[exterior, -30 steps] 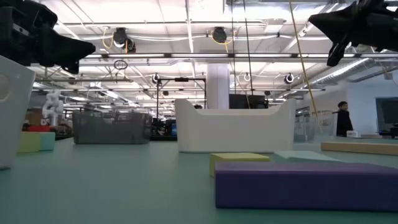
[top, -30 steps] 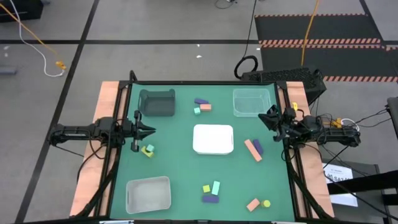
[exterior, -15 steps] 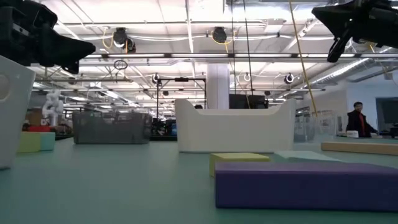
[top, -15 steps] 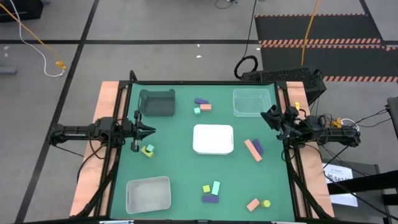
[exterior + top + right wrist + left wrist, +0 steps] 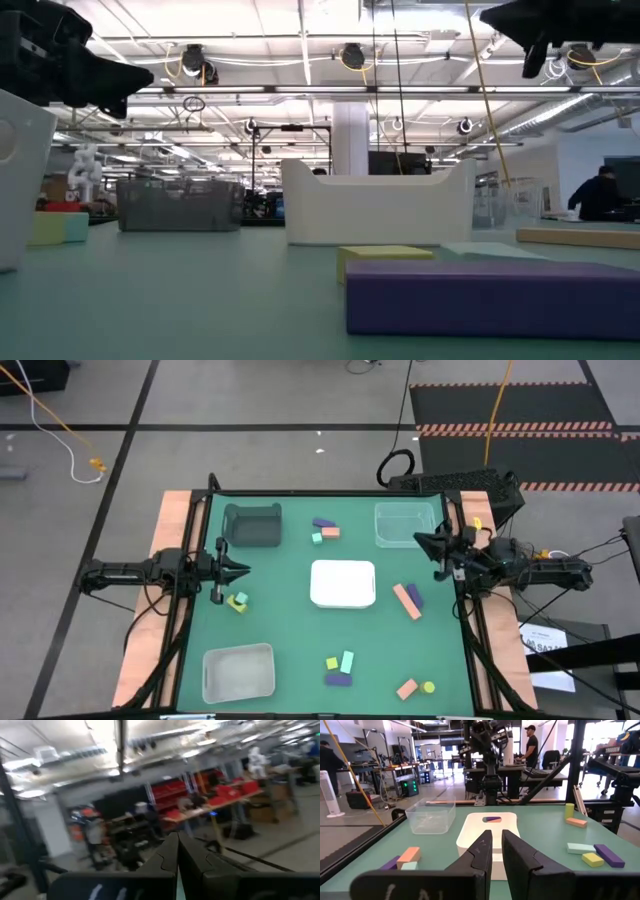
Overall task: Sort & place blocks by color
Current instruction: Put the middle right purple block into the transparent bin
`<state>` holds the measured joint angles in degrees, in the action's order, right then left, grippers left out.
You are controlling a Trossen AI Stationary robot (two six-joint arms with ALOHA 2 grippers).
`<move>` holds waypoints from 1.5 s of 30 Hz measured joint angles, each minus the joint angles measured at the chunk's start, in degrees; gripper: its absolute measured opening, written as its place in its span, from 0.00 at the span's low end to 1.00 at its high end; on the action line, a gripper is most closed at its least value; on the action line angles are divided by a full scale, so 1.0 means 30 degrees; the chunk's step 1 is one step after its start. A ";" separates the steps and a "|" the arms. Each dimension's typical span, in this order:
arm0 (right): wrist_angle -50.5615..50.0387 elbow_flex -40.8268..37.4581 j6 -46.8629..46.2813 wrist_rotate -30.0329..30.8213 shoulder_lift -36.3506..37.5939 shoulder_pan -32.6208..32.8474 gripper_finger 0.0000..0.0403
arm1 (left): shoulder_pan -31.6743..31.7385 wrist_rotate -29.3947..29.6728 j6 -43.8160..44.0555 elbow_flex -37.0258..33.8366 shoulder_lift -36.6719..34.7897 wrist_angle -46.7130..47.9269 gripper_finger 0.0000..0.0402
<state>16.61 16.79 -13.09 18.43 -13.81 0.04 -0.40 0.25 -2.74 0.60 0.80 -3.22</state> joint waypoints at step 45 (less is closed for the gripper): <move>-2.3916 0.7922 -1.7999 -0.4907 -1.7782 -0.1578 0.38 | -0.0003 0.0003 0.0007 -0.0006 -0.0007 0.0000 0.12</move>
<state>-55.13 40.56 -67.09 3.71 -67.15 -4.69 -0.41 0.26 -2.72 0.58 0.78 -3.22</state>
